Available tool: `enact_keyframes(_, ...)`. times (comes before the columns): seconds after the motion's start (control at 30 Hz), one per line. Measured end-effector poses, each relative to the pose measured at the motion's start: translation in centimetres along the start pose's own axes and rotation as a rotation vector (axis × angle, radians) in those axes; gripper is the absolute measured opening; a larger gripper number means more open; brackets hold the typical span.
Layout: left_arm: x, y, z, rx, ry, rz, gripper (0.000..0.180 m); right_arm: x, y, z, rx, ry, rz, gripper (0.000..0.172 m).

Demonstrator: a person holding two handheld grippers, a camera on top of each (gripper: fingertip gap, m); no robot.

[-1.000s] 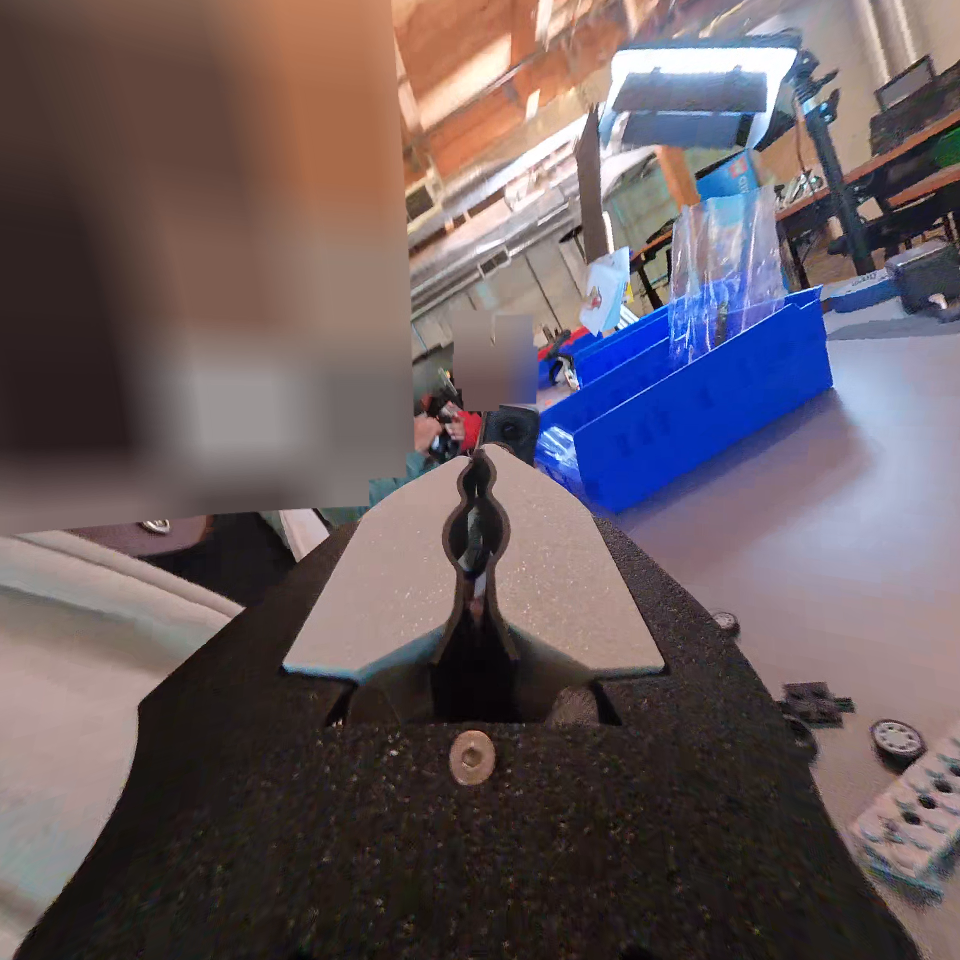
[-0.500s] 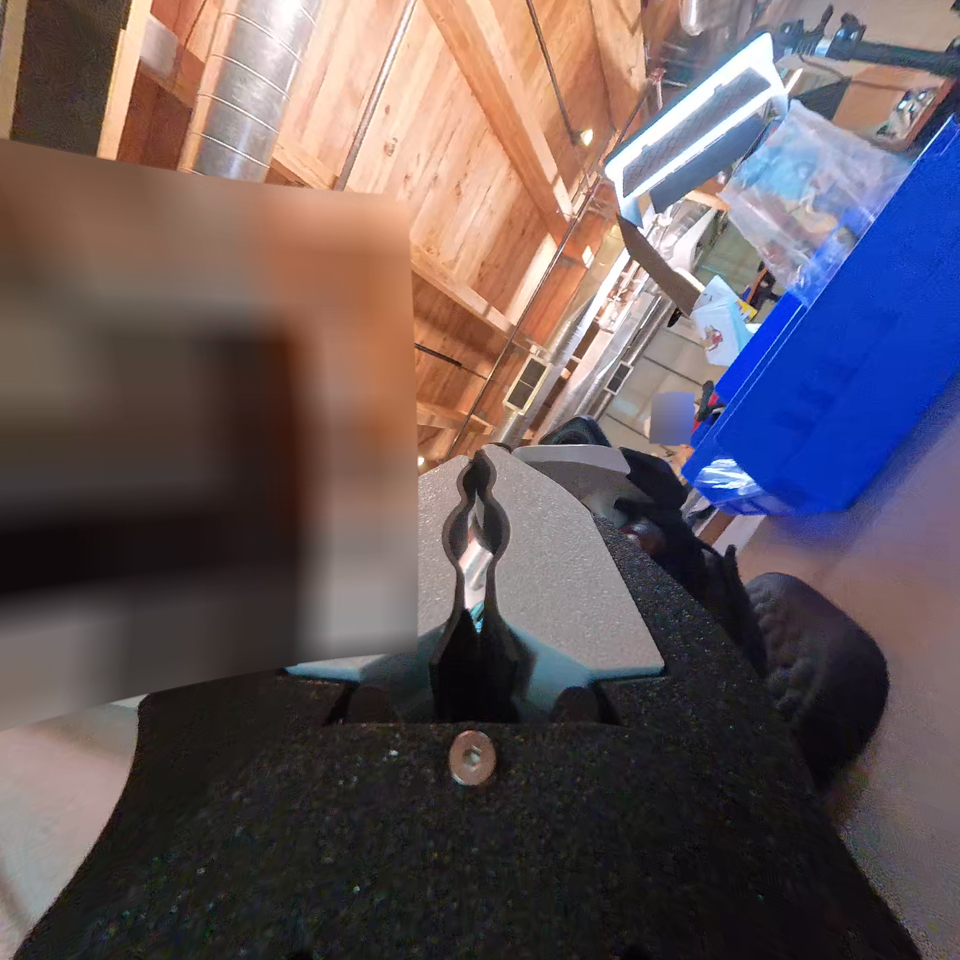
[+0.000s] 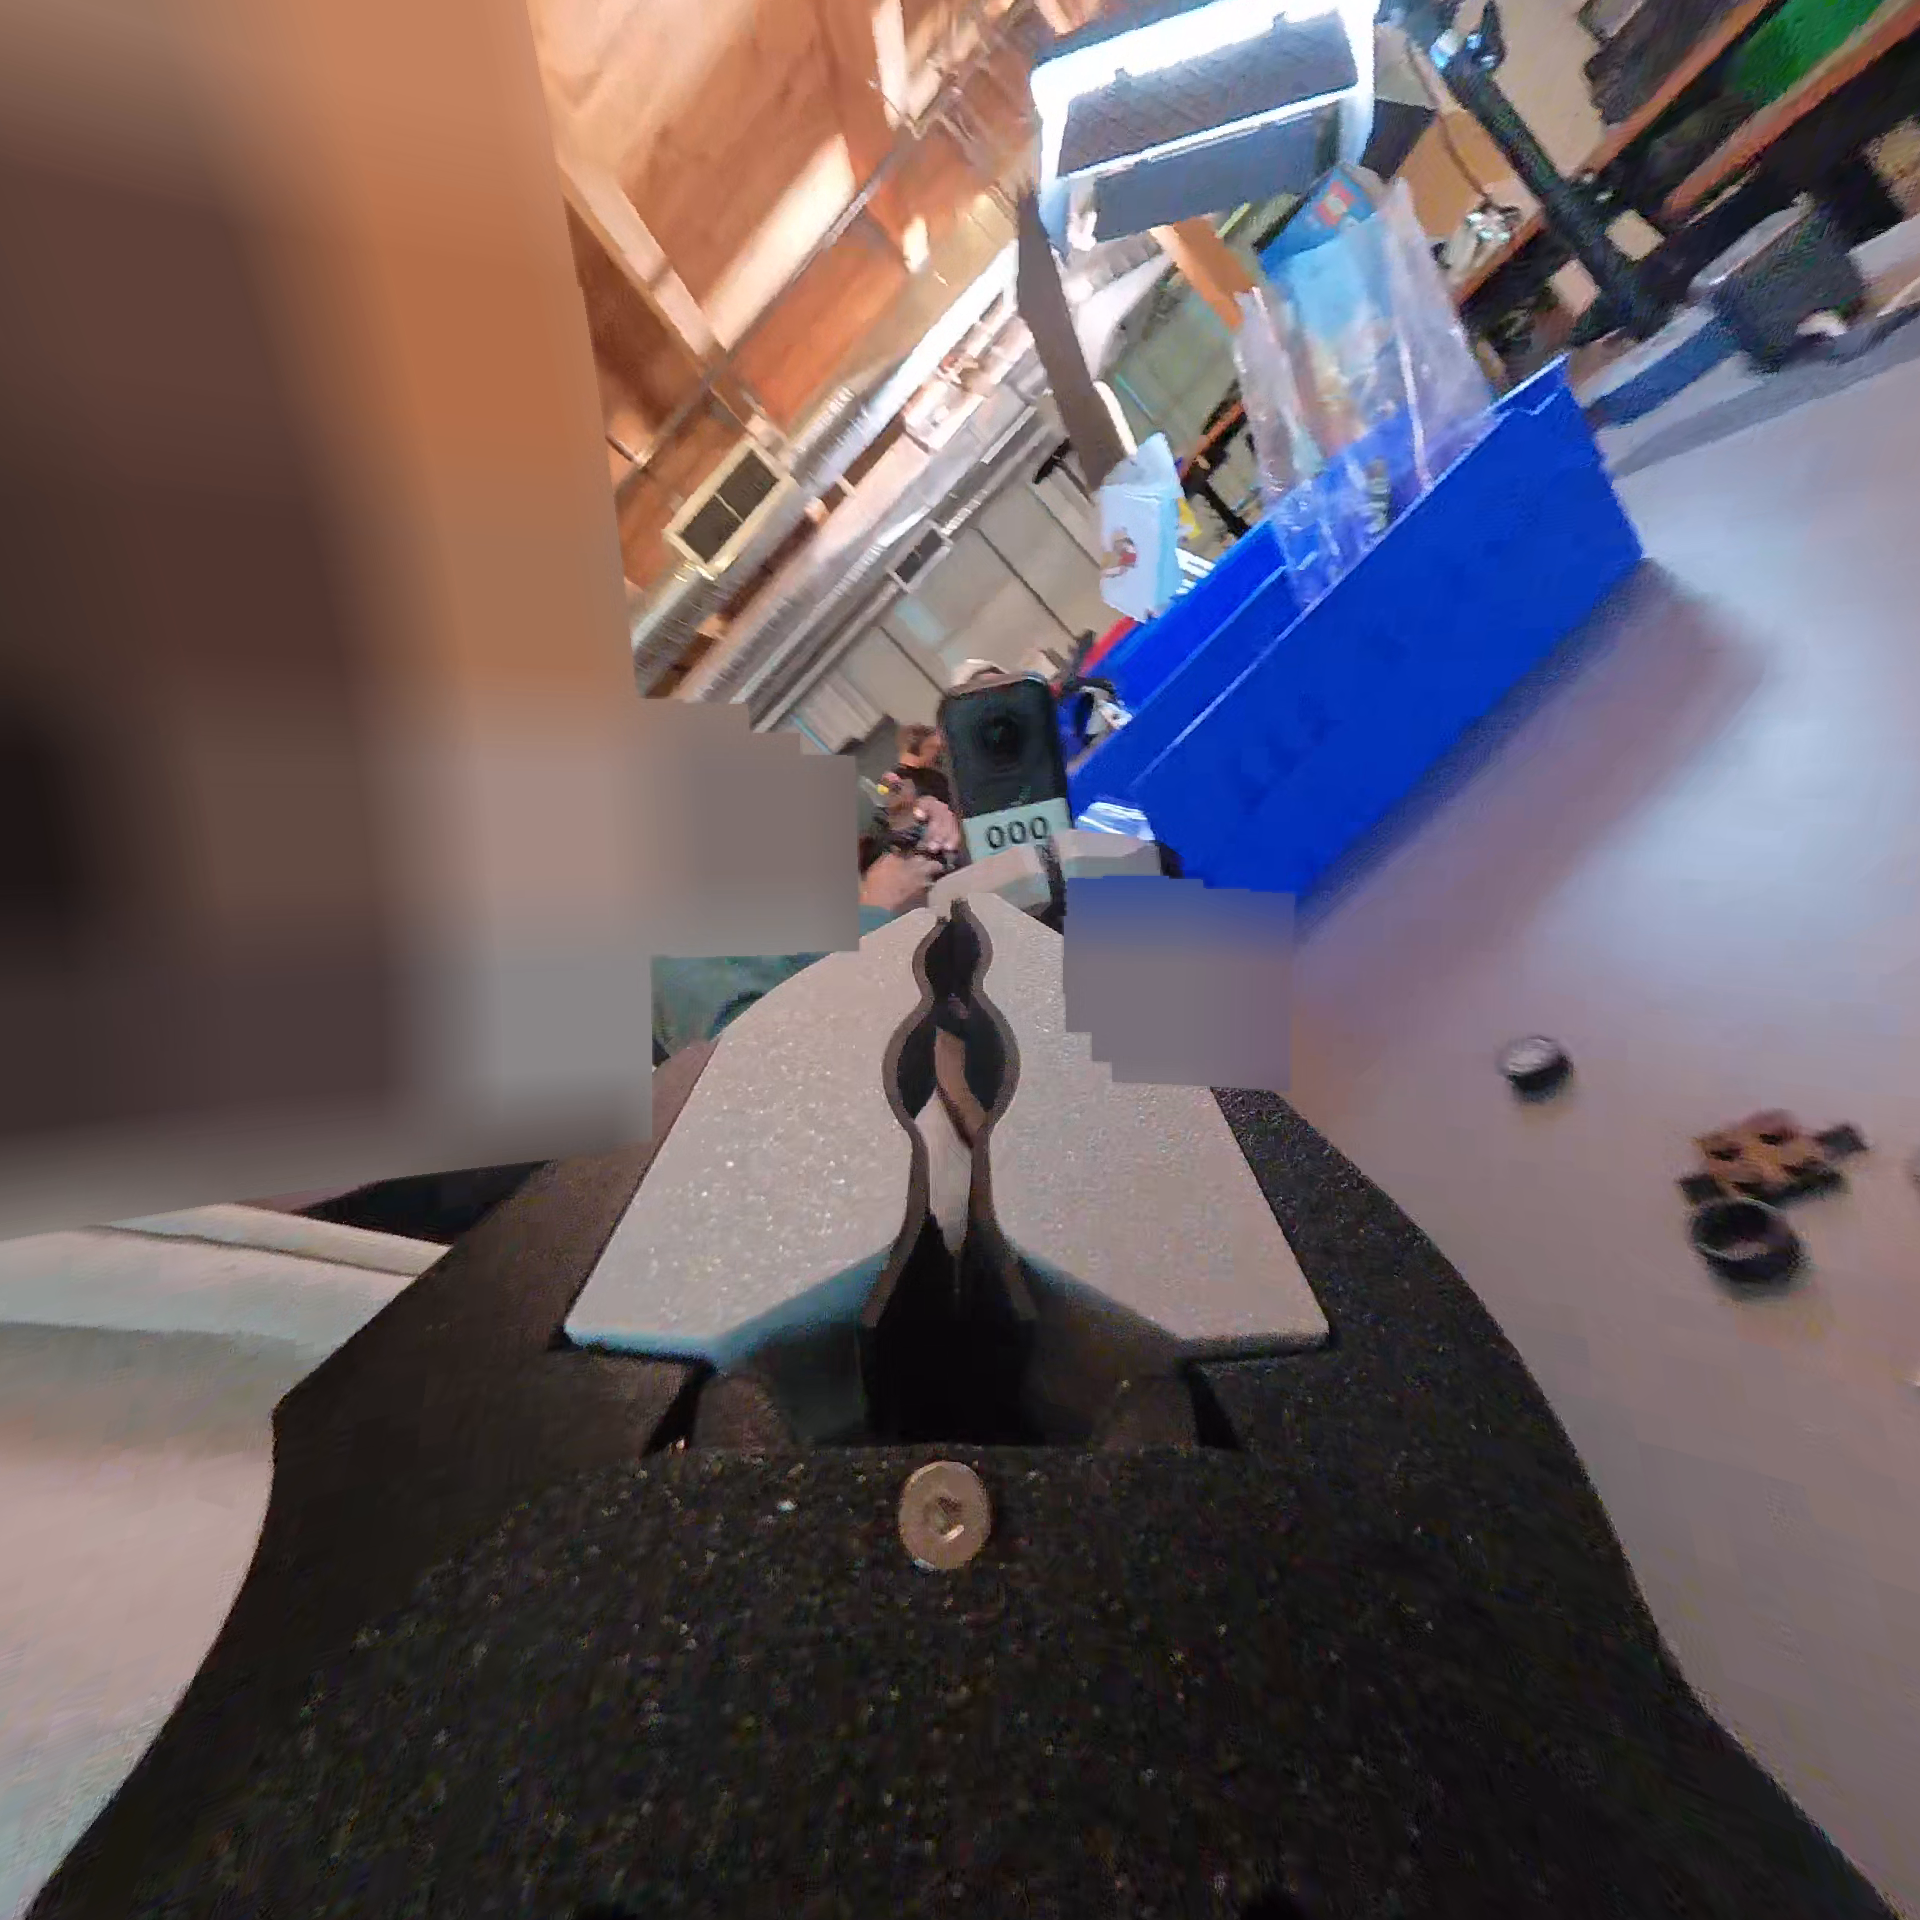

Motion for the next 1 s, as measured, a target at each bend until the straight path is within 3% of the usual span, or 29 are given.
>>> enact_keyframes(0.03, 0.1, -0.1, 0.2, 0.026, -0.003, -0.02, 0.0, -0.3, -0.1, 0.0, 0.021, -0.038, 0.042, 0.0)
enact_keyframes(0.1, 0.7, -0.5, 0.5, 0.081, 0.014, -0.097, 0.0, -0.7, -0.5, 0.1, 0.148, -0.144, 0.15, 0.004)
enact_keyframes(0.23, 0.5, -3.1, -1.2, 0.172, 0.208, -0.271, 0.009, -1.8, -1.7, 1.0, 0.558, -0.46, 0.449, 0.032)
enact_keyframes(0.3, 0.1, -4.9, -2.1, 0.163, 0.276, -0.354, 0.015, -2.3, -1.7, 1.3, 0.646, -0.594, 0.512, 0.037)
enact_keyframes(0.57, -1.2, -10.7, -3.3, 0.169, 0.368, -0.63, 0.028, -5.3, 3.1, 3.0, 0.885, -0.832, 0.426, 0.029)
enact_keyframes(0.67, -1.2, -11.5, -3.2, 0.152, 0.357, -0.66, 0.028, -6.8, 6.1, 3.0, 0.939, -0.893, 0.369, 0.026)
enact_keyframes(0.8, -1.1, -11.8, -2.7, 0.125, 0.33, -0.656, 0.028, -9.0, 9.5, 3.4, 0.994, -0.785, 0.3, 0.025)
enact_keyframes(1.0, -0.9, -12.3, -2.1, 0.114, 0.306, -0.645, 0.027, -11.4, 11.2, 4.6, 1.097, -0.783, 0.281, 0.026)
Point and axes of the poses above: each gripper's, where its closed fingertips meet, y out along the fingers, z out of its underside, x = y × z across the jaws, the point moved 6 cm from there along -y, back along the fingers, and after that the axes turned 13 degrees about y, right-handed, at the moved point
